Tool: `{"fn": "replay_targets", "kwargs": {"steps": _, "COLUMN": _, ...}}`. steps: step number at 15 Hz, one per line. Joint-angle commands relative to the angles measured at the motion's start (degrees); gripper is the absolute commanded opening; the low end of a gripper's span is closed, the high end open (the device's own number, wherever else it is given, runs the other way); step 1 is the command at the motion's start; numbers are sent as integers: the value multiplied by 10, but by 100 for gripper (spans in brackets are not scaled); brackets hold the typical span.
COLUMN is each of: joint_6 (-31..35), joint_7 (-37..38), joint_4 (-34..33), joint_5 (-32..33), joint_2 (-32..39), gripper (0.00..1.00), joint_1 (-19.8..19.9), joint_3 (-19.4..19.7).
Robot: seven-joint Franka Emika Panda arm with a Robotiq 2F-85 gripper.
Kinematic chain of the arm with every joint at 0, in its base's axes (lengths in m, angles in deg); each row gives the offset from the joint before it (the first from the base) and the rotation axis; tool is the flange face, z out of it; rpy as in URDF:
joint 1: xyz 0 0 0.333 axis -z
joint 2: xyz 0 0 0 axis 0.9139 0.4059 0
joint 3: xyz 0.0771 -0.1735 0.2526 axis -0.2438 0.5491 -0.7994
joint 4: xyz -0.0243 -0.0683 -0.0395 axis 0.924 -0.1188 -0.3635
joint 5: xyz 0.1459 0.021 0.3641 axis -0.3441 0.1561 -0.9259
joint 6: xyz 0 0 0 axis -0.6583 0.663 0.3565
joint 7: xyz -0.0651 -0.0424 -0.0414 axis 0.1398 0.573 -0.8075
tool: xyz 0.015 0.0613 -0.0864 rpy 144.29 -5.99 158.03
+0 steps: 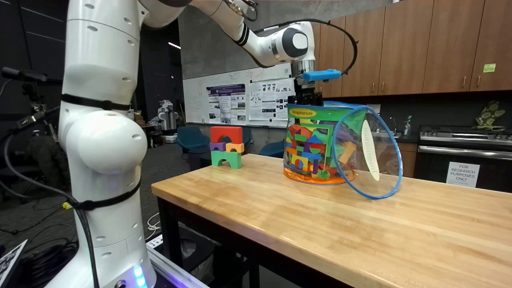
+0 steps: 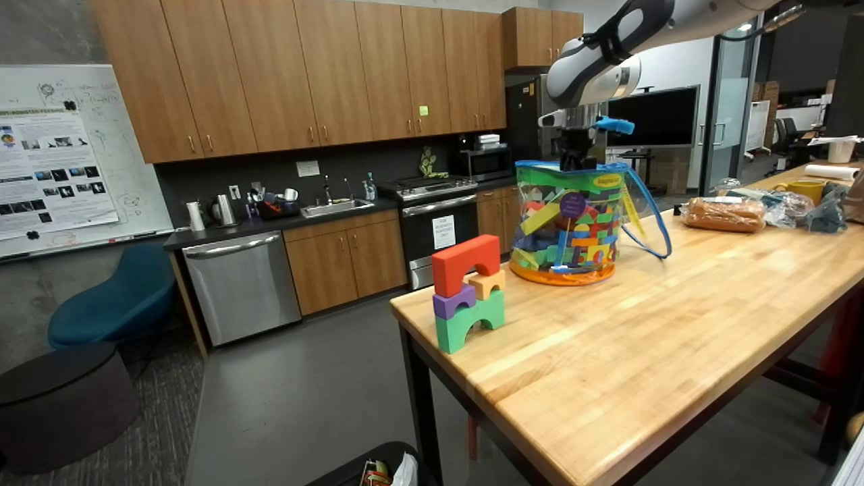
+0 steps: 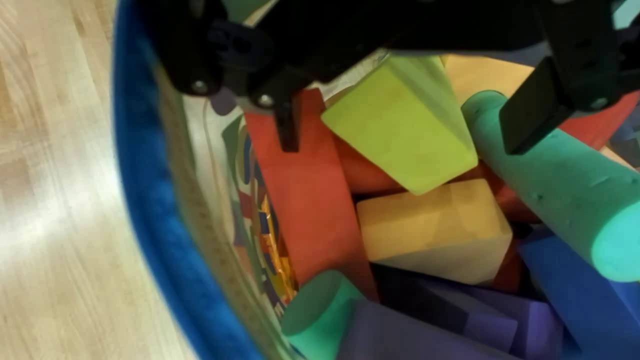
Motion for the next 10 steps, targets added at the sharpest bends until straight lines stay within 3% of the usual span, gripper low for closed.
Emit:
{"fn": "replay_targets", "kwargs": {"steps": 1, "joint_6": -4, "joint_7": 6, "joint_4": 15, "joint_5": -8, "joint_2": -13, "gripper": 100, "joint_1": 5, "joint_3": -6}}
{"fn": "replay_targets", "kwargs": {"steps": 10, "joint_6": 94, "joint_7": 50, "joint_4": 40, "joint_5": -12, "joint_2": -2, "gripper": 100, "joint_1": -4, "joint_3": -16}}
